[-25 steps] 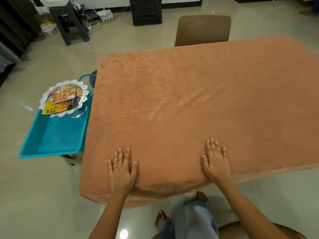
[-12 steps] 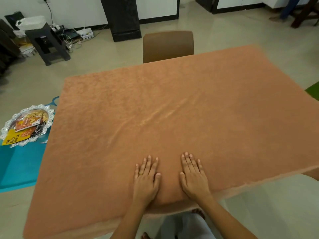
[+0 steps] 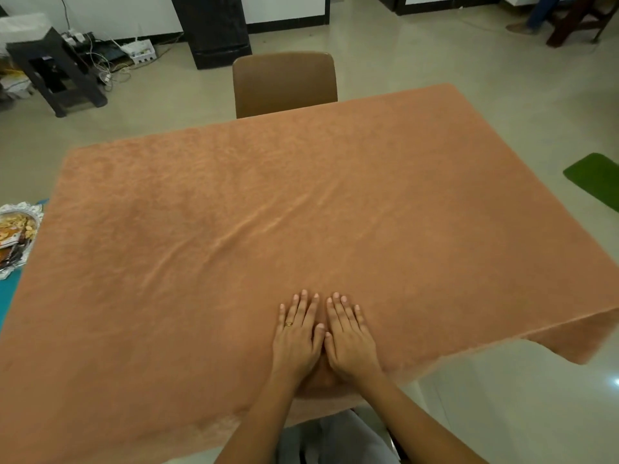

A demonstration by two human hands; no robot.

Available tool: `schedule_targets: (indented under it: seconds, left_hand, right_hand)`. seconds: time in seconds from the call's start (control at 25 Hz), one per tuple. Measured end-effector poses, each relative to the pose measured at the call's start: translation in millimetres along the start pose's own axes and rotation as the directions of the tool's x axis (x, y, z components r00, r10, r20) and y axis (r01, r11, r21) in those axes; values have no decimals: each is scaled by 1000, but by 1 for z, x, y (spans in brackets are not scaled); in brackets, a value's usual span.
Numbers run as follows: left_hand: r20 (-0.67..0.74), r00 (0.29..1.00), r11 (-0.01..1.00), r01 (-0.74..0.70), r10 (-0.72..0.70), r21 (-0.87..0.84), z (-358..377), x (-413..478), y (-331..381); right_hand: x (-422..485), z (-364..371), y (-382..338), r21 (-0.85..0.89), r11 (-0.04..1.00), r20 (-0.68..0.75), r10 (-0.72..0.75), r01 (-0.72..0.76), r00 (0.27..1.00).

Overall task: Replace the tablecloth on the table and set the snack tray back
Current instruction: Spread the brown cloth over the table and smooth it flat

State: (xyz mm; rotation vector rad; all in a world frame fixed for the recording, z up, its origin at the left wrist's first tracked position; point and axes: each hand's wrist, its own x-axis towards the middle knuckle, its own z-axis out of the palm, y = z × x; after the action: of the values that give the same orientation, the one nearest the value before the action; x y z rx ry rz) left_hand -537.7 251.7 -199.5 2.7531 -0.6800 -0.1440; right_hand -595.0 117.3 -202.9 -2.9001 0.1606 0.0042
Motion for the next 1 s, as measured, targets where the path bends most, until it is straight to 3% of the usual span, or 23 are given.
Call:
schedule_targets:
  seconds: [0.08,0.24,0.36,0.56,0.64,0.72,0.88,1.0]
  left_hand:
    - [4,999,999,44,-44,9,4,-1,4]
    - [0,997,996,82,-82,19,8,-4,6]
    - [17,993,994,113,-113,0,8,0,20]
    - [59,996,998,-65,65,1,16,22,53]
    - [55,998,999,-37,36,23,17,38,51]
    - [44,999,999,15,-17,49,16,41,38]
    - [-33,991,991,133,-132,29,8,41,18]
    - [42,999,999,32,-32,0,10,55,46]
  right_hand:
    - [-2,-6,36,-45,999,-15,19,-19,1000]
    - [-19,-27,126,-62,974,-35,214,-216,976]
    - [-16,-40,143,-30,953,-48,299,-300,953]
    - [0,-16,67,-6,1000,16,6,-6,1000]
    - [6,-19,85,-30,999,-7,-17,17,1000]
    - [2,-28,124,-67,992,-16,107,-107,994]
    - [-21,-57,204,-33,915,-57,399,-401,915]
    - [-1,-55,178,13,923,-50,384,-384,922]
